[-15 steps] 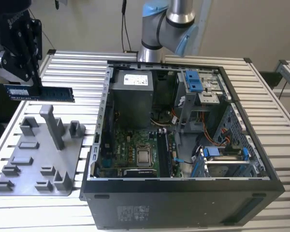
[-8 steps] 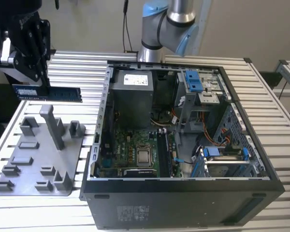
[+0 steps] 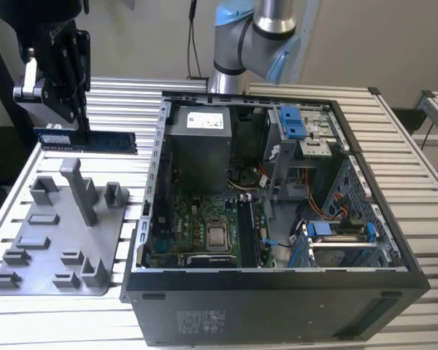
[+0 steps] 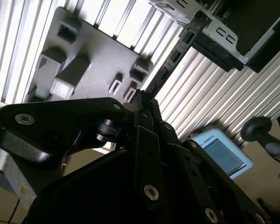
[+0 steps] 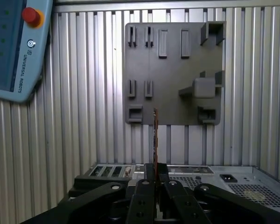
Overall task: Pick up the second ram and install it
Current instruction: 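Pick up the second ram and move it above second insertion slot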
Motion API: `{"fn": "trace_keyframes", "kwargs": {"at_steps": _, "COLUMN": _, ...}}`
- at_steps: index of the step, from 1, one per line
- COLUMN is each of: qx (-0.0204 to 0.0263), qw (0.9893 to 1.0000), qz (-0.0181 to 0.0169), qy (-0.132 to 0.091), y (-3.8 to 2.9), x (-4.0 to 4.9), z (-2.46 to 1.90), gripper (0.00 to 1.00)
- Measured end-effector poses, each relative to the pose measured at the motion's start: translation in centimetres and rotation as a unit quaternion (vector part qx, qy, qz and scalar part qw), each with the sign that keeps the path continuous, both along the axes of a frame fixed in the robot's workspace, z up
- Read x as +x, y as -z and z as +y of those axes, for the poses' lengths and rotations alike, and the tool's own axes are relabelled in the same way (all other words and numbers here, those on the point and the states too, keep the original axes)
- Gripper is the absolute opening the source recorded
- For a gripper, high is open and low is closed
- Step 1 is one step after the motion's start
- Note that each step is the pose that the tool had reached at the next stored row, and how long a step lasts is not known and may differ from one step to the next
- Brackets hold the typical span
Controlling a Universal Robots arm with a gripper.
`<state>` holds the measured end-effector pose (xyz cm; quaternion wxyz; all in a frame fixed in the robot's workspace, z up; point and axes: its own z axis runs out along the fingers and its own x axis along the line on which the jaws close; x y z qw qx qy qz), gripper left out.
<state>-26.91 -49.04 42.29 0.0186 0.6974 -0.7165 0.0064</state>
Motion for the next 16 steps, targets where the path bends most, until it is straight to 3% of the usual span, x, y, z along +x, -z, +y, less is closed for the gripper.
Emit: {"fn": "trace_keyframes", "kwargs": {"at_steps": 16, "qx": 0.0000, "qw": 1.0000, "qz": 0.0006, "qy": 0.000, "y": 0.01, "x": 3.52, "z": 0.00, "gripper": 0.14}}
